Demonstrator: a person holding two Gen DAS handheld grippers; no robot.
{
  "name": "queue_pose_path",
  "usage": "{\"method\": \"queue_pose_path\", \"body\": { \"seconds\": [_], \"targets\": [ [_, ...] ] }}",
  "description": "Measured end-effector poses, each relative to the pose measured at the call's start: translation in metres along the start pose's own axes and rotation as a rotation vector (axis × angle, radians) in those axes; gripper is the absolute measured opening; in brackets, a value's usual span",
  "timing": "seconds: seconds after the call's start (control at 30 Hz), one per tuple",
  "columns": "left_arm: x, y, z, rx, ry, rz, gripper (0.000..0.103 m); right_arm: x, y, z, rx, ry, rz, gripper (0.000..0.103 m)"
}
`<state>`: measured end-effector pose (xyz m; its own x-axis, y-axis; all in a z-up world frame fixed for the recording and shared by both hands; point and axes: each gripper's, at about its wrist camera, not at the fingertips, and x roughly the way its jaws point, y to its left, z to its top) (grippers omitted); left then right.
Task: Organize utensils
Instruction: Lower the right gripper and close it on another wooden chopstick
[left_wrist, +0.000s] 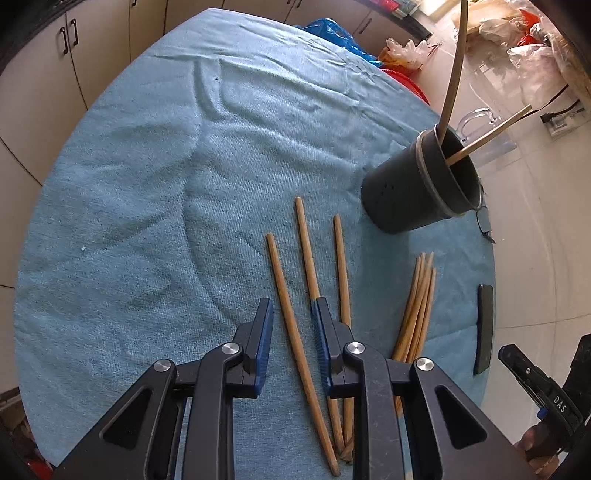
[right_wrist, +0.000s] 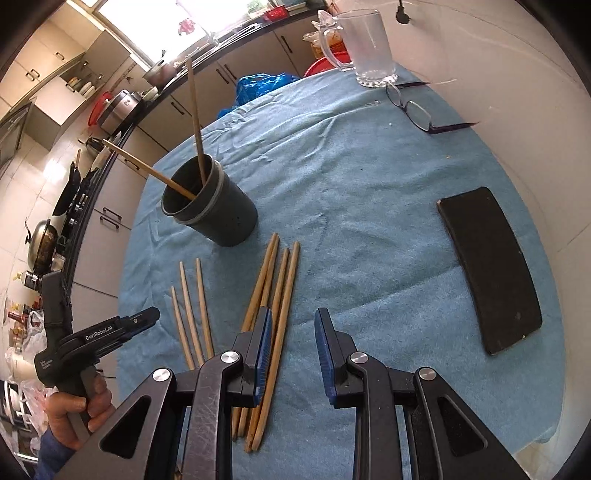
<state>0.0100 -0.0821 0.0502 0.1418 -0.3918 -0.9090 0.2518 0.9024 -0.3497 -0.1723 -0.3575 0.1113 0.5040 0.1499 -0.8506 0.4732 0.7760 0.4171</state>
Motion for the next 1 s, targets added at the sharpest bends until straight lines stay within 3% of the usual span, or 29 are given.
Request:
{"method": "queue_pose_path", "body": {
  "seconds": [0.13, 0.33, 0.5, 1.0],
  "targets": [
    [-0.003, -0.001, 0.000, 0.003, -0.017, 0.020, 0.021, 0.002, -0.004, -0.004, 0.005, 0.009, -0.016, 0.026],
    [-0.010, -0.003, -0.020, 0.029, -0.112, 0.100, 0.021, 0.019, -0.006, -0.017, -0.013, 0.032, -0.044, 0.026],
    [0.000, 0.001, -0.029, 0.027, -0.071, 0.107, 0.021, 0.040, -0.002, -0.023, -0.036, 0.073, -0.031, 0.026],
    [0.001, 0.006, -0.026, 0.009, -0.066, 0.107, 0.021, 0.095, 0.019, -0.013, -0.081, 0.181, -0.007, 0.025]
  ]
}}
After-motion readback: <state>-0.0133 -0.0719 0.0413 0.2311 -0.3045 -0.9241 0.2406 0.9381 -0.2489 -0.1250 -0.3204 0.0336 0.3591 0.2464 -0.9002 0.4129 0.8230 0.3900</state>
